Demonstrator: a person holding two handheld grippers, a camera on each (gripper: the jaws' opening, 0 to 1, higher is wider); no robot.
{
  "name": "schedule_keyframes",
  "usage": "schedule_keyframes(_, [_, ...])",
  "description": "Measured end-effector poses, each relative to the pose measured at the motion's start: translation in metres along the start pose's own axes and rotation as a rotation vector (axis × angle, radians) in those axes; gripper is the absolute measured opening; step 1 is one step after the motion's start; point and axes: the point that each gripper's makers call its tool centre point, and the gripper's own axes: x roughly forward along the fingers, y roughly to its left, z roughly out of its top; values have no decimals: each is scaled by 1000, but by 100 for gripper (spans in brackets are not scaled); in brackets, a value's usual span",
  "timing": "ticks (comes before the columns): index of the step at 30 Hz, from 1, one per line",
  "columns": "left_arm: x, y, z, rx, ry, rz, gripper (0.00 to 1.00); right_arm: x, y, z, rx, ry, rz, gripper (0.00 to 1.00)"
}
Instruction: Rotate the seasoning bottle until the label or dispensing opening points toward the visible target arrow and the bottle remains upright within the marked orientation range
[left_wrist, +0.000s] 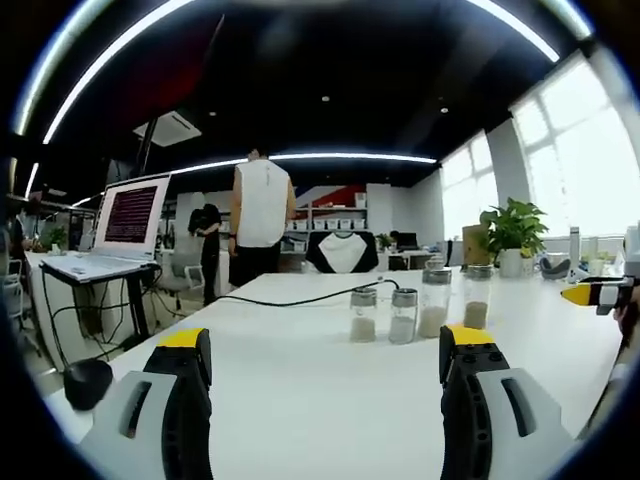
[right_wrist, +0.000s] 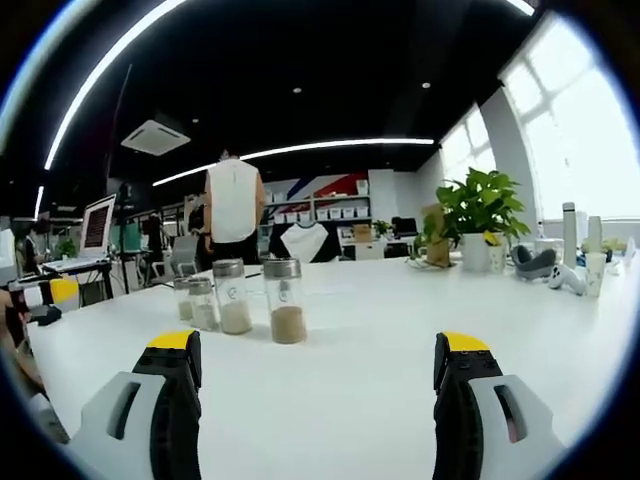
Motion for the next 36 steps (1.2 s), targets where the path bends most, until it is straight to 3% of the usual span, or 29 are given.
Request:
schedule_keyframes(18, [-1, -3, -1, -22, -5, -12, 100, 34, 36, 36, -23, -46, 82, 98])
schedule_keyframes(36, [3, -13, -4, -23, -13, -41, 100, 71, 69, 36, -12, -8, 173, 99])
